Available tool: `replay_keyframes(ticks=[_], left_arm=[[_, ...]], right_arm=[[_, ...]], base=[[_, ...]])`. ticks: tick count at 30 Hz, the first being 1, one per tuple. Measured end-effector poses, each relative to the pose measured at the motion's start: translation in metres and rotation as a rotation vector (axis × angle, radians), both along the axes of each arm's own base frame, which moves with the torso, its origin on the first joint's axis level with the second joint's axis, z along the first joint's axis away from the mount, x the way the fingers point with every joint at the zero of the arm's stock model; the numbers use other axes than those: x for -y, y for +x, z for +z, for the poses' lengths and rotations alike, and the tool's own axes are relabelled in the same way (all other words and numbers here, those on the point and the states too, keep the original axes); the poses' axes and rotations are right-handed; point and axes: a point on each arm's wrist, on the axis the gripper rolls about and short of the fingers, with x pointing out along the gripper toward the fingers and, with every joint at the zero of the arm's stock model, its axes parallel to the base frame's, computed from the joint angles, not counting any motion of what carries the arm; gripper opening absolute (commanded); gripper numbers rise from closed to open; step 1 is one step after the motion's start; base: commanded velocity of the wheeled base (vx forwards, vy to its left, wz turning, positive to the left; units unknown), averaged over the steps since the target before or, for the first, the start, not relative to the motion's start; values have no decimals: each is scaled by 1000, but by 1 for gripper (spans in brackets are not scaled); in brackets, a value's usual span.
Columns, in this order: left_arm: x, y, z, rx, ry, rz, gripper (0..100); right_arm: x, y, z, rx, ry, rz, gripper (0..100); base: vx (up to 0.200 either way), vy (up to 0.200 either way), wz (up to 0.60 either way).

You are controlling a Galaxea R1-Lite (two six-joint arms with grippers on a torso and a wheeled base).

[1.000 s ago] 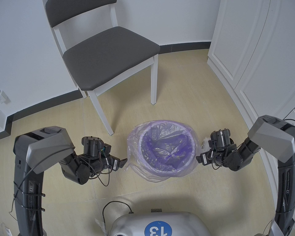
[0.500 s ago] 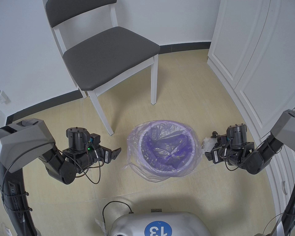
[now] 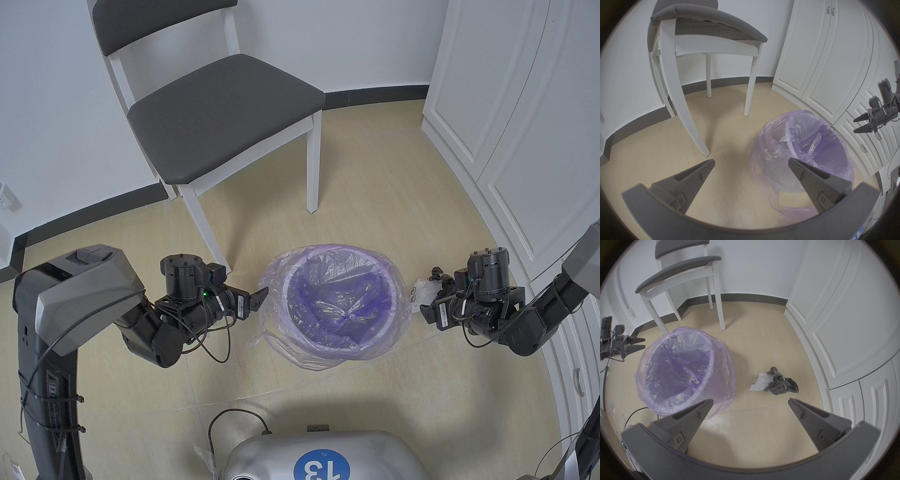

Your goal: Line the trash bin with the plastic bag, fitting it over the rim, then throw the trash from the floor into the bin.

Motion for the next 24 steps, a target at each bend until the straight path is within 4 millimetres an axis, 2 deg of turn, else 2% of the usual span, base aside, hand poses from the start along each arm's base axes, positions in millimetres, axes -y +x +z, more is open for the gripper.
replay_keyframes(ticks=[6,15,24], left_arm=[[9,8,-13,-13,-23,-19,100],[9,7,-37,-67,-6,-49,100],[13,25,-56,-67,-7,-51,100]], right_arm=[[0,-4,-3,7,3,2,100],[1,-7,-8,24,11,4,100],[1,-2,-19,17,9,0,100]], base=[[0,0,0],[0,0,0],[0,0,0]])
